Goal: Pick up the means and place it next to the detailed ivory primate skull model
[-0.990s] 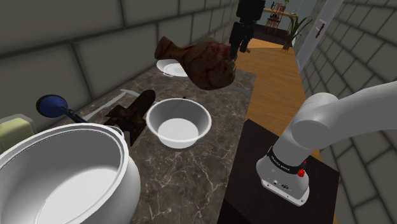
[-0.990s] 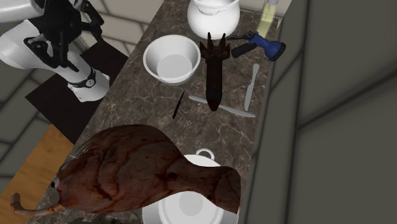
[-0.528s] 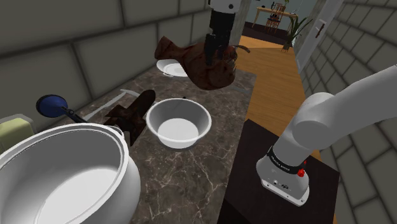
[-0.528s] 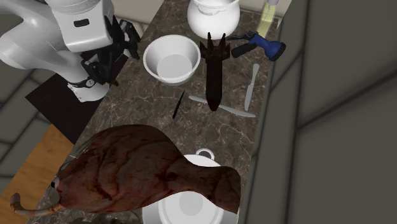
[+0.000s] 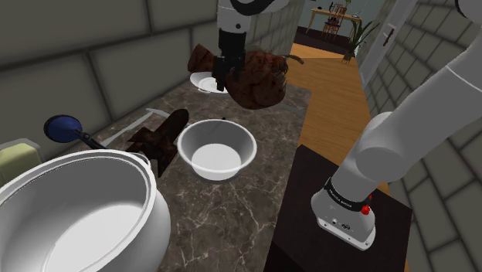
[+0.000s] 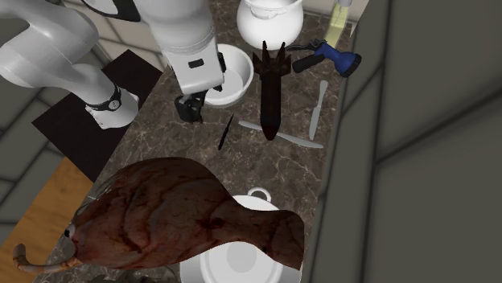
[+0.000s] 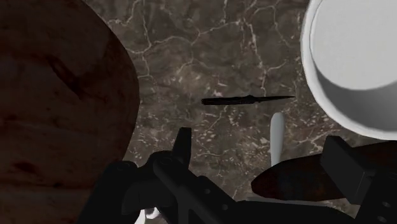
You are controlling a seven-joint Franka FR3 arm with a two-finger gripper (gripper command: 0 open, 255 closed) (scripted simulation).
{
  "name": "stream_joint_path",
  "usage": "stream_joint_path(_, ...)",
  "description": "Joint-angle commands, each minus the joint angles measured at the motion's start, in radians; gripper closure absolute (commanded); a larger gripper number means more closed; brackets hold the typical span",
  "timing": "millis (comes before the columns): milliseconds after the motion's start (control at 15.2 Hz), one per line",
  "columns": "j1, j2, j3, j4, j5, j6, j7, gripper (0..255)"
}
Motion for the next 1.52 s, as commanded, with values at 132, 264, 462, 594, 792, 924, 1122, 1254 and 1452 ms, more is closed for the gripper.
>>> stream_joint_path(132,0.010,0.147,0.026,0.086,-0.023,0.062,0.023,0)
stream_joint_path(264,0.018,0.222,0.038,0.136,-0.039,0.085,0.037,0)
stream_joint_path(462,0.033,0.335,0.053,0.222,-0.067,0.112,0.060,0)
stream_joint_path(594,0.045,0.412,0.059,0.286,-0.088,0.123,0.075,0)
stream_joint_path(792,0.069,0.529,0.065,0.393,-0.120,0.130,0.094,0)
stream_joint_path(924,0.087,0.608,0.066,0.472,-0.141,0.128,0.106,0)
stream_joint_path(1122,0.112,0.709,0.065,0.581,-0.166,0.118,0.116,0)
stream_joint_path(1254,0.113,0.718,0.063,0.567,-0.168,0.141,0.118,0)
stream_joint_path(1452,0.115,0.734,0.061,0.549,-0.173,0.174,0.121,0)
